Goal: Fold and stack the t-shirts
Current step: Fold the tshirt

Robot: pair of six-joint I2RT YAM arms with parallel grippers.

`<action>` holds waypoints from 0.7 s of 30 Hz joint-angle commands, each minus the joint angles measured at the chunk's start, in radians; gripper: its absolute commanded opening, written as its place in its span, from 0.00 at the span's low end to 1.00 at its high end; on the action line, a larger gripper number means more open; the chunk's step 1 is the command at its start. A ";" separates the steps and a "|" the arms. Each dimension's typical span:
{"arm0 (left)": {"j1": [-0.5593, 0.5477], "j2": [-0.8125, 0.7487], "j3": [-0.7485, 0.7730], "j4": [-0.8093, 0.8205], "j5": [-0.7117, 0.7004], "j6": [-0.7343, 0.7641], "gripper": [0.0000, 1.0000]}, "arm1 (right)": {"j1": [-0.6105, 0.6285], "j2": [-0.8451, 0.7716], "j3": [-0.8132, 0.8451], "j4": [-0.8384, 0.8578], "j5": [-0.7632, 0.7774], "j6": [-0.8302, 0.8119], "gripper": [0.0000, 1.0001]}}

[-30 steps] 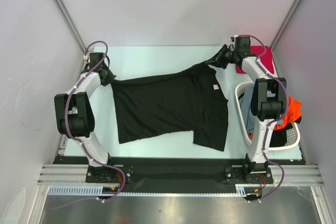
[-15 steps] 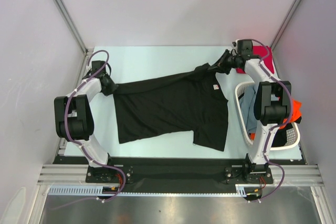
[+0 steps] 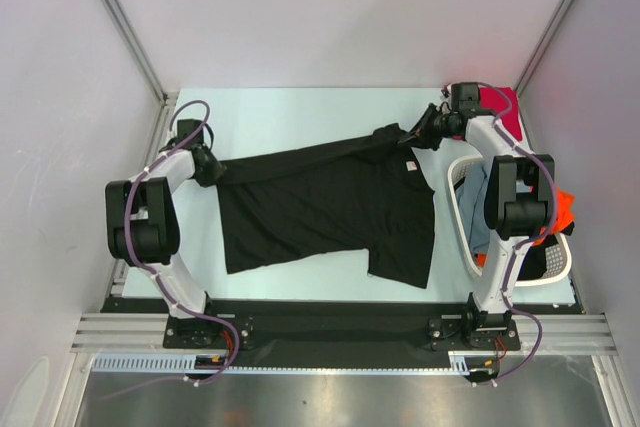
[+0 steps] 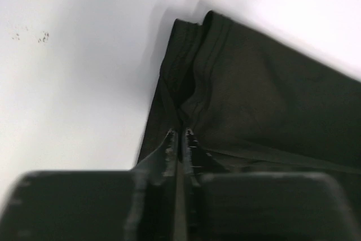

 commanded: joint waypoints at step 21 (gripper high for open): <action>-0.025 -0.052 0.108 -0.027 0.125 0.250 0.60 | 0.064 0.086 0.232 -0.134 0.299 -0.335 0.50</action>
